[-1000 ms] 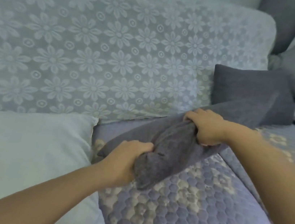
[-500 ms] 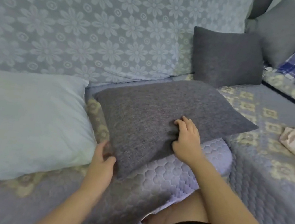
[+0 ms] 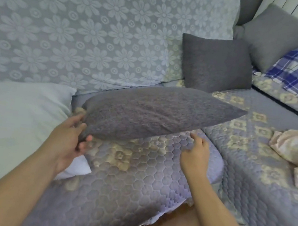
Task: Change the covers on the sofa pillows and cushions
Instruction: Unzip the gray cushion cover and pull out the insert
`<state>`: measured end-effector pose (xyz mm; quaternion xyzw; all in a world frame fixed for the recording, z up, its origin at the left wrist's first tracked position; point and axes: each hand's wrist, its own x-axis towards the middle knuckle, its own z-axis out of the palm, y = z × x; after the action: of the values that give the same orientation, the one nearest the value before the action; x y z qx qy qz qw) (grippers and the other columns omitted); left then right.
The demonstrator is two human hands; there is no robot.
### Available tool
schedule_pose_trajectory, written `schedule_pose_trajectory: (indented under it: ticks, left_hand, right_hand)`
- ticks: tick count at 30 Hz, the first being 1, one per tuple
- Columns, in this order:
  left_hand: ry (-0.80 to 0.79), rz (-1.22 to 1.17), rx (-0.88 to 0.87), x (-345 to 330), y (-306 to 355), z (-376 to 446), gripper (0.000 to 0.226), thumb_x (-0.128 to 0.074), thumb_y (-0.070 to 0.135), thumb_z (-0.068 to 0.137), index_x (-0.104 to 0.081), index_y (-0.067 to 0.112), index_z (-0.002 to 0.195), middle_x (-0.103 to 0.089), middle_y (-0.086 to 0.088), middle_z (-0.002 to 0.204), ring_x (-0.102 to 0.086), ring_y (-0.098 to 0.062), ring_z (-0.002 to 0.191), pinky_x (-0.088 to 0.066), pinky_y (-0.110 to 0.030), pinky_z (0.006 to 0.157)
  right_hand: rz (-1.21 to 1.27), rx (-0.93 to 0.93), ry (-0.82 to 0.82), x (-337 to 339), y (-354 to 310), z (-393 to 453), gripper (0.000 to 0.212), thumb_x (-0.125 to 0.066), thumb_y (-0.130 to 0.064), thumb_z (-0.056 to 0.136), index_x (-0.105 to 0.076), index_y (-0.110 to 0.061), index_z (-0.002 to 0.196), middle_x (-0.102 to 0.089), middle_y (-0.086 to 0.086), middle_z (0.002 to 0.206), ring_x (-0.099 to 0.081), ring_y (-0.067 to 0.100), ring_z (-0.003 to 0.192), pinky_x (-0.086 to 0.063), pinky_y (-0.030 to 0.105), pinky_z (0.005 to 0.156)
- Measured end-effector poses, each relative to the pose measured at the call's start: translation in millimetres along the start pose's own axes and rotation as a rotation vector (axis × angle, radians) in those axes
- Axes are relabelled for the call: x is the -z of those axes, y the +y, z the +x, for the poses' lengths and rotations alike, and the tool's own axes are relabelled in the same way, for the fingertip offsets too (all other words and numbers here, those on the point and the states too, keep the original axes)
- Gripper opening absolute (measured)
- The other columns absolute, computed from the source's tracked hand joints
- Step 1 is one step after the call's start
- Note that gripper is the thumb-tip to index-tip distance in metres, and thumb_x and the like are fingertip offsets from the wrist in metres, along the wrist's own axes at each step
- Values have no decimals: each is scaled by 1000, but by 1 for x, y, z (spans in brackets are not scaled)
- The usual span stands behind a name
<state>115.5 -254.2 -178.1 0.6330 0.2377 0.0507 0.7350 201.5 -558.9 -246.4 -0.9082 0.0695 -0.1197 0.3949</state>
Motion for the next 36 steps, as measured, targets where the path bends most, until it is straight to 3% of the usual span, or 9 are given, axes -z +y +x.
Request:
schedule_pose_trajectory:
  ticks: [3,7,10,13,17,19,26,32,36]
  left_hand:
    - [-398,710,-135,11,-26,-17,33,-47,-1,103,-63,28,108,-57,4,54,-46,-6,41,-38,-17,42]
    - [-900,1134,200,24,-44,-25,35,-49,4,100,-66,34,107,-68,-1,80,-69,-14,63,-49,-25,59]
    - [-423,916,64,19,-10,0,23,-59,27,101,-71,12,89,-75,-6,80,-73,-29,79,-47,-23,60]
    - [266,707,-188,13,15,38,57,-62,54,94,-55,9,128,-61,-8,128,-63,-27,106,-48,-34,83]
    - [28,4,436,1,0,87,97,-71,70,78,-35,21,154,-52,-9,145,-55,-31,124,-46,-49,104]
    - [51,-71,460,-4,-6,108,104,-78,77,63,-46,24,147,-63,-10,131,-62,-31,114,-49,-54,101]
    - [-13,-203,-121,-63,80,109,37,-77,9,86,-69,8,122,-74,-15,113,-73,-30,98,-60,-42,76]
    - [-11,-57,-734,-35,163,47,29,-84,12,79,-71,25,102,-77,14,99,-73,-7,97,-60,-28,82]
    - [-103,561,-552,26,100,53,29,-82,13,80,-66,34,88,-70,19,82,-62,19,76,-50,-6,71]
  right_hand:
    - [-4,211,195,11,-12,-7,36,-50,9,89,-61,-10,118,-49,6,129,-47,25,115,-44,33,84]
    - [-57,472,254,20,-46,3,23,-54,4,89,-65,-11,101,-56,3,110,-46,22,103,-34,24,83]
    - [-103,393,52,0,-60,35,25,-54,-18,98,-62,-16,121,-53,5,130,-42,27,122,-30,28,99]
    - [-140,225,-86,-28,-54,46,40,-48,-37,102,-53,-17,136,-48,8,141,-41,32,129,-31,38,109]
    - [-406,175,-229,-61,-48,36,55,-34,-50,103,-42,-16,147,-43,12,146,-40,36,130,-34,45,107]
    - [-427,149,-270,-60,-44,35,58,-34,-54,102,-37,-20,149,-39,11,147,-38,36,131,-34,46,107]
    - [-20,81,-53,-46,-55,40,59,-37,-38,106,-17,-21,158,-13,8,164,-15,30,147,-11,40,118]
    - [428,291,31,-30,-86,38,74,-41,-51,100,7,-42,156,20,-29,159,6,1,151,-17,35,120]
    - [598,110,30,-25,-87,43,69,-41,-45,103,2,-44,157,10,-24,163,-23,12,148,-36,37,112]
